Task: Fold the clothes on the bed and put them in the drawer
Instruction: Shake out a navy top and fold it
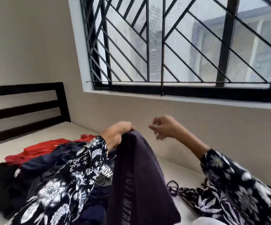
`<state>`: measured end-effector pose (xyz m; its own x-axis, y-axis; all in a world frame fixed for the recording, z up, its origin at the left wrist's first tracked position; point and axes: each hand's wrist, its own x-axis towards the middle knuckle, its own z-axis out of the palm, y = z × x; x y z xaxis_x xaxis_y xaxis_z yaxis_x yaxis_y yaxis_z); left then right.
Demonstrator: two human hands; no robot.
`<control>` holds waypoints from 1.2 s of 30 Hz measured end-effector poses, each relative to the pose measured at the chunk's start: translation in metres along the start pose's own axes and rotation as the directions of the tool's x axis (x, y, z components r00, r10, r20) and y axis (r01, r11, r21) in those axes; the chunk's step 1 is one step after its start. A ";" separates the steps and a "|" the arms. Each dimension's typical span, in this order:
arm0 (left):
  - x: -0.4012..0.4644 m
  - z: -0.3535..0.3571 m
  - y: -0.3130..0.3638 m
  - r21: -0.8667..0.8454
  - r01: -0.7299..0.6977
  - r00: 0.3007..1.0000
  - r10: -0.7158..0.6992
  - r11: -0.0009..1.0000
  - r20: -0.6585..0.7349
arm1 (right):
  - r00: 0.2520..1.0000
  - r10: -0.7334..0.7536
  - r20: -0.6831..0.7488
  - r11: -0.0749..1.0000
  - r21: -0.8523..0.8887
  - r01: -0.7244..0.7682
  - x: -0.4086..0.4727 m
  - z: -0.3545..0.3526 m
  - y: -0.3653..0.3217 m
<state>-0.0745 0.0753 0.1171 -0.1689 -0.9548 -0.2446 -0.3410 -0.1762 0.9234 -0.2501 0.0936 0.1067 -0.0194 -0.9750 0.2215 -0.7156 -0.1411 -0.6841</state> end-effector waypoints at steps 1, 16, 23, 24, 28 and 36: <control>0.004 0.005 -0.011 -0.030 0.036 0.999 -0.035 0.999 0.012 | 0.993 0.080 0.092 0.997 0.015 -0.081 -0.016 0.012 0.018; 0.020 -0.014 -0.004 -0.358 -0.043 0.981 0.107 0.933 0.160 | 0.857 0.235 0.459 0.905 0.218 -0.365 -0.110 0.109 0.099; -0.004 -0.032 0.038 -0.508 -0.290 0.931 0.361 0.811 0.045 | 0.972 0.235 0.005 0.540 0.831 -0.135 -0.094 0.069 0.061; -0.007 -0.035 0.043 -0.532 -0.319 0.920 0.392 0.785 0.027 | 0.884 0.436 -0.168 0.435 0.899 -0.044 -0.085 0.052 0.035; -0.016 -0.050 0.054 -0.593 -0.424 0.847 0.531 0.685 0.008 | 0.903 0.390 0.179 0.156 0.954 -0.256 -0.070 0.021 0.004; -0.006 -0.066 0.067 -0.335 -0.467 0.884 0.425 0.818 -0.194 | 0.991 0.129 0.032 0.345 0.935 -0.076 -0.031 -0.045 -0.031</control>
<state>-0.0350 0.0538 0.1997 -0.1148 -0.9655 0.2339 0.1095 0.2217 0.9689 -0.2591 0.1361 0.1523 -0.0894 -0.9901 0.1085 0.4075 -0.1358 -0.9030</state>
